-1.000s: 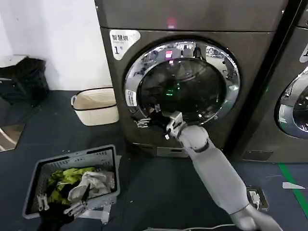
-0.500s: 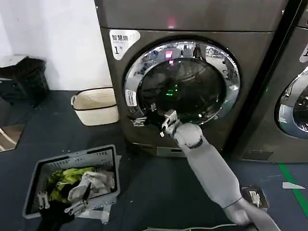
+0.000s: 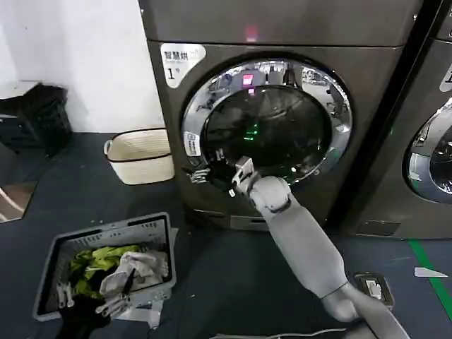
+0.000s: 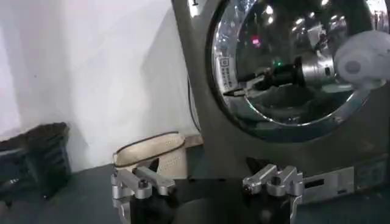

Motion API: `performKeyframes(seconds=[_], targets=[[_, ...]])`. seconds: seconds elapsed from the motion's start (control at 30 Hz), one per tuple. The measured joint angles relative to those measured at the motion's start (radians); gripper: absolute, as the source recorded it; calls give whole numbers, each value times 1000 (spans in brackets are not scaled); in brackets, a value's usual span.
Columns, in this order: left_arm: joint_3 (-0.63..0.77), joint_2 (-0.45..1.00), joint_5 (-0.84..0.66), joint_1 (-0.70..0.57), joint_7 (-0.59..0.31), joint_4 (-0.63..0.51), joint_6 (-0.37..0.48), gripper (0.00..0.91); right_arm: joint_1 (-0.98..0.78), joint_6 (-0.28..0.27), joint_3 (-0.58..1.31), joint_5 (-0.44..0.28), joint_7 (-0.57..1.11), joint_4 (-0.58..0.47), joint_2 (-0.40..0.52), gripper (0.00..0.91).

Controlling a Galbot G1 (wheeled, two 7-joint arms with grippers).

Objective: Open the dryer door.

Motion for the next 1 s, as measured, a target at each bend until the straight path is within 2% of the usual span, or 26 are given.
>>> performKeyframes(seconds=[0.1,0.27,0.6,1.0], targets=[[-1,1,0,-2,2,0,-5,907,-1,-18,5,14,-37,13,-2,907],[-3,4,-9,-8,5,0,-12,907,-9,-15,8,1,-128,41,-18,907],[-30,8,-22,-27,11,0,-5,907,-29,-21,11,43,-282,103,-60,907],[-166,58,-206,-99,24,0,52,907,-43,-16,20,100,-474,152,-119,907]])
